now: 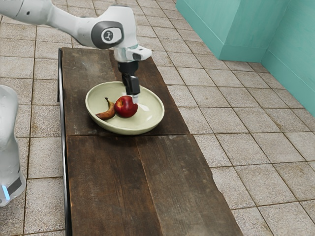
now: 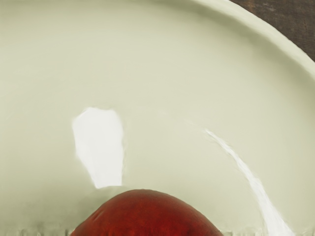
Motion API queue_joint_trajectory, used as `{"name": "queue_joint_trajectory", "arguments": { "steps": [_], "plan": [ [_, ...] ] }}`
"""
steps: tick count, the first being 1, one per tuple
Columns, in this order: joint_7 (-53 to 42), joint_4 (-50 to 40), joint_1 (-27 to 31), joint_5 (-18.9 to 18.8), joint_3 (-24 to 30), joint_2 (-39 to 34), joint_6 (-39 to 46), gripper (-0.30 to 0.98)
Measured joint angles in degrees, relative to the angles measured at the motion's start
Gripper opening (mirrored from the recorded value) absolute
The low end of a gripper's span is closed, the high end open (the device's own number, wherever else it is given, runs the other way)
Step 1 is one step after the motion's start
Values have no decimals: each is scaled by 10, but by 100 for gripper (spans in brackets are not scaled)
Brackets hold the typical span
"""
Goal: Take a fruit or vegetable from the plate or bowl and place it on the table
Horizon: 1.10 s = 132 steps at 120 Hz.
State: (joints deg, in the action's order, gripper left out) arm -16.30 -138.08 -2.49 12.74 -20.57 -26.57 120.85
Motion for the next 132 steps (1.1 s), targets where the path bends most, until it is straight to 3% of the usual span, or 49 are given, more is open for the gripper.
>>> {"name": "queue_joint_trajectory", "arguments": {
  "steps": [57, 132],
  "plan": [
    [96, -19, 11, 2, 21, -3, 5, 69],
    [149, -29, 14, 7, 22, 39, 26, 69]
  ]
}}
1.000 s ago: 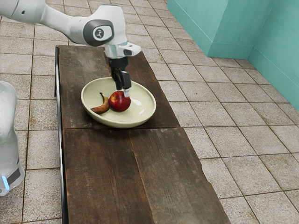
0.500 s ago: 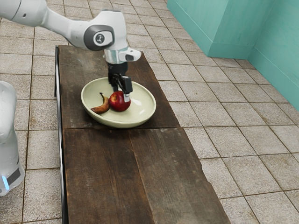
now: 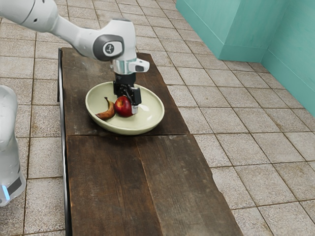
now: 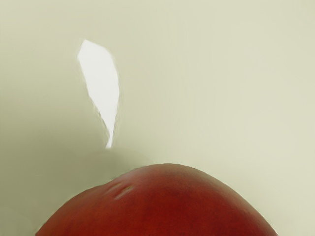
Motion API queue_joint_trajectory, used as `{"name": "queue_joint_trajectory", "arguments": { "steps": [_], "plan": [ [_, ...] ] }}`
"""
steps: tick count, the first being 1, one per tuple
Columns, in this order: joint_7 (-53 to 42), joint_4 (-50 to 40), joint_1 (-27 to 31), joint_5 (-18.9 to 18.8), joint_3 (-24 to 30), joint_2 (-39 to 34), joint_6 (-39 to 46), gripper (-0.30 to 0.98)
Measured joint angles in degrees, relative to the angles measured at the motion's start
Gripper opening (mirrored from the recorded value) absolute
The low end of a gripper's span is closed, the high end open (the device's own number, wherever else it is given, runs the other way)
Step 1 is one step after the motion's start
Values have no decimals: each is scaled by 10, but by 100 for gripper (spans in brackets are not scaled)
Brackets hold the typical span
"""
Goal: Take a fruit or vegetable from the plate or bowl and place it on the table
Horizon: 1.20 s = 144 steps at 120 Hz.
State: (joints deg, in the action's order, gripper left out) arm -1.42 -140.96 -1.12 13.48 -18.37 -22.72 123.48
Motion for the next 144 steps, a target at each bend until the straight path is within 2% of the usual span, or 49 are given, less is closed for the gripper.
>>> {"name": "queue_joint_trajectory", "arguments": {
  "steps": [8, 21, 42, 56, 75, 85, 100, 108, 119, 136, 144],
  "plan": [
    [3, 0, 0, 0, 0, 2, 2, 68],
    [18, 0, -4, 4, -1, 5, 3, 53],
    [44, 7, -8, -3, 2, -10, 5, 43],
    [61, 55, -26, -4, 59, -31, 6, 41],
    [95, 127, -78, 0, 159, -17, 6, 33],
    [115, 161, -84, 9, 208, 7, 7, 39],
    [143, 203, -88, 18, 254, 39, 7, 40],
    [156, 210, -88, 20, 264, 43, 7, 40],
    [170, 221, -88, 31, 271, 45, 6, 54],
    [186, 235, -86, 43, 274, 49, 9, 63],
    [209, 240, -64, 68, 268, 48, 12, 65]
  ]
}}
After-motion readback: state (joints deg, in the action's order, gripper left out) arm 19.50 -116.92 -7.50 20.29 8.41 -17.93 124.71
